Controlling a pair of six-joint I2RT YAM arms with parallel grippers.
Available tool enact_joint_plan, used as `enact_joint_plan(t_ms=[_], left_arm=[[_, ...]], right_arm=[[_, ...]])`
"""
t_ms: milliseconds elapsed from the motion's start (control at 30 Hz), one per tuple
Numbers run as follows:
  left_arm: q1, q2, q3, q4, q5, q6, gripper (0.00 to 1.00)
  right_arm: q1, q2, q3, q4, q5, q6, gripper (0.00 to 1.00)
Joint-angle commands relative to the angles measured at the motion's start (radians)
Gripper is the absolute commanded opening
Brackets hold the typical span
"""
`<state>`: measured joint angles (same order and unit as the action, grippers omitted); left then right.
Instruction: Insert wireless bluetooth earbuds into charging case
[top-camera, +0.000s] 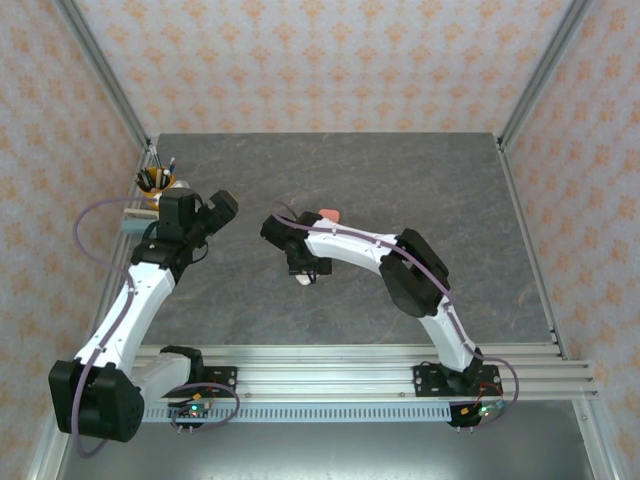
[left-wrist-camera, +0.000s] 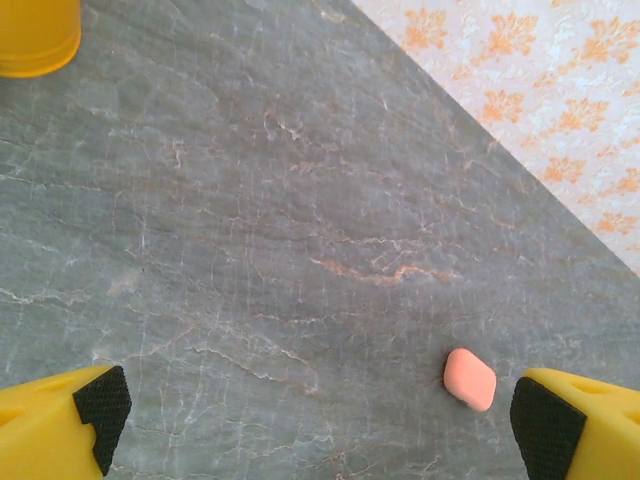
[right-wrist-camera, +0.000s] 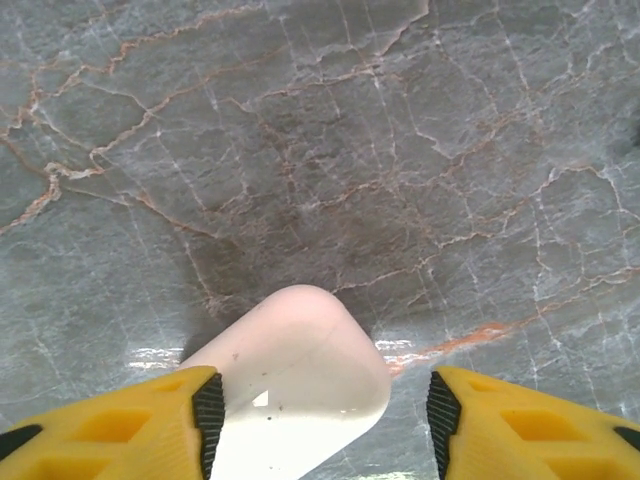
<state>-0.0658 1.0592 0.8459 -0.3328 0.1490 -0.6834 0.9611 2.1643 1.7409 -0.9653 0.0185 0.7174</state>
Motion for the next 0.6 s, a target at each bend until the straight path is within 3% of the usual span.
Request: enact_joint_plan(t_ms=[0,67,300,567], left_arm=[[0.0,-0.009,0.014,-0.037,-0.018,0.038,1.0],[0.0,-0.007,0.018,-0.037,0.005,0.058,1.0],[0.0,0.013,0.025,-0.038,0.044,0.092,1.0],[0.0,0.043,0.058,-0.035,0.137,0.131,1.0]], right_arm=[[-0.003,-0.018,-0.006,0.021,-0.011,-0.045,0.69],[-0.003,-0.028,-0.007,0.039,-0.02,-0.088,0.75],[-0.004,-0.101,-0.011,0.065,-0.028,-0.223,0.79],[-0.006,-0.082,0.017,0.015,-0.161,-0.534,0.86]])
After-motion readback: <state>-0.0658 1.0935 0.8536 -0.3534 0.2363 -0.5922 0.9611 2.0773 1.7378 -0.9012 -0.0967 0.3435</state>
